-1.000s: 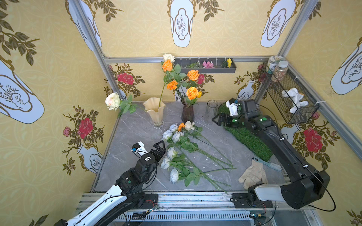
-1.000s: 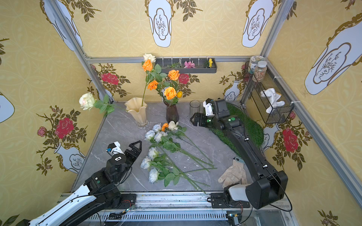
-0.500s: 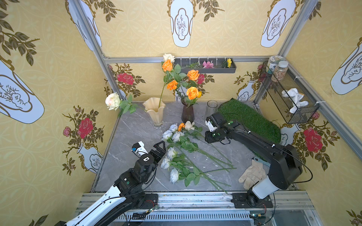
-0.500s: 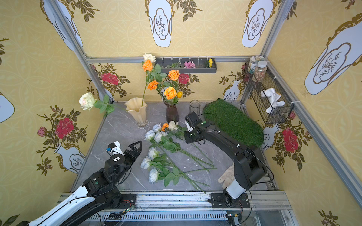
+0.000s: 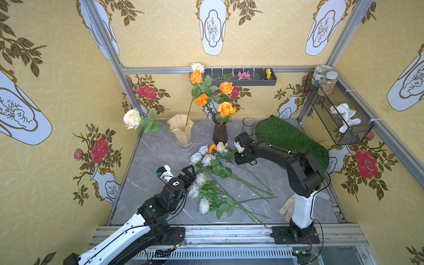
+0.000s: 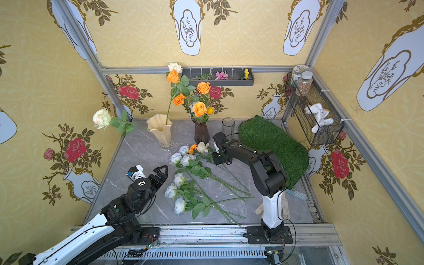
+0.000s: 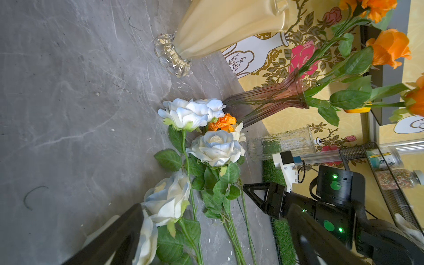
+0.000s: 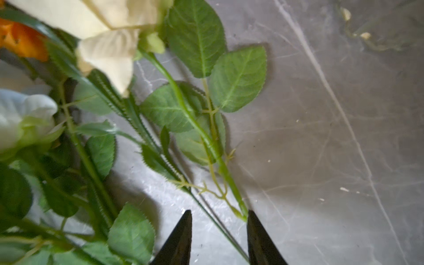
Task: Arrange the flowers in different vases according to their colors
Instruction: Pick up the flower at the center of the board.
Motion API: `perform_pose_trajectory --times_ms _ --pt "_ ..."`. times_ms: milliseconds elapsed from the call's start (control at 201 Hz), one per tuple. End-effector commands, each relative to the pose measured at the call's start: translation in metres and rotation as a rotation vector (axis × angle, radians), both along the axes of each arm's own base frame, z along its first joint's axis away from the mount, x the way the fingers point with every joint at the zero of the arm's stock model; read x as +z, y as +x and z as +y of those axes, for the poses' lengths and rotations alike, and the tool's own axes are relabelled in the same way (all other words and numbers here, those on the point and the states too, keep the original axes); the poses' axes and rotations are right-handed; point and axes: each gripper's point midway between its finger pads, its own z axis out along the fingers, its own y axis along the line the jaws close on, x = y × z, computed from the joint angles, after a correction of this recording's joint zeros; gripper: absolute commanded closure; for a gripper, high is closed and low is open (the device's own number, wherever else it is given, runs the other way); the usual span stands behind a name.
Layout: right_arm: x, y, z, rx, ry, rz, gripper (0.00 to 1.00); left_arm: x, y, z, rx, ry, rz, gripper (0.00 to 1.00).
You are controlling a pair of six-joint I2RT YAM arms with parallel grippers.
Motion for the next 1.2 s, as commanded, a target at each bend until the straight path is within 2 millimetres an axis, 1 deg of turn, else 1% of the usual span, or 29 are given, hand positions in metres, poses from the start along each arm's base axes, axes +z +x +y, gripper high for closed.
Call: perform_pose_trajectory --times_ms 0,164,254,324,399,463,558,683,762,832,967,1081,1106,1191 --pt "-0.008 0.009 0.003 -0.003 0.002 -0.022 0.57 0.007 0.006 -0.002 0.013 -0.001 -0.018 0.00" --pt "-0.023 0.001 -0.003 0.008 -0.026 -0.002 0.57 0.006 0.009 -0.004 0.019 0.016 -0.005 0.00" --pt "-0.031 -0.004 -0.007 0.012 -0.045 0.007 0.58 0.005 0.011 -0.005 0.021 0.025 0.002 0.00" --pt "-0.037 -0.007 -0.010 0.021 -0.063 0.016 0.67 0.005 0.012 -0.006 0.021 0.030 0.007 0.00" --pt "-0.042 -0.011 -0.013 0.035 -0.084 0.033 0.79 0.004 0.013 -0.007 0.020 0.036 0.014 0.00" --pt "-0.042 -0.013 -0.014 0.046 -0.097 0.039 0.88 0.004 0.013 -0.008 0.019 0.041 0.019 0.00" --pt "-0.038 -0.017 -0.014 0.071 -0.121 0.020 0.93 0.004 0.014 -0.008 0.020 0.044 0.022 0.00" --pt "-0.024 -0.017 -0.012 0.103 -0.143 -0.023 1.00 0.004 0.014 -0.008 0.018 0.043 0.022 0.00" --pt "-0.014 -0.016 -0.012 0.122 -0.160 -0.054 1.00 0.004 0.014 -0.009 0.017 0.043 0.023 0.00" --pt "0.000 -0.016 -0.012 0.139 -0.177 -0.094 1.00 0.004 0.013 -0.008 0.017 0.044 0.025 0.00" --pt "0.036 -0.018 -0.007 0.172 -0.177 -0.183 1.00 0.003 0.013 -0.009 0.014 0.039 0.028 0.00" --pt "0.066 -0.029 0.003 0.224 -0.155 -0.245 1.00 0.004 0.012 -0.009 0.009 0.032 0.028 0.00" --pt "0.070 -0.031 0.004 0.229 -0.151 -0.253 1.00 0.004 0.012 -0.010 0.007 0.030 0.027 0.00" --pt "0.086 -0.046 0.012 0.271 -0.115 -0.259 1.00 0.004 0.010 -0.012 -0.009 0.023 0.030 0.00"
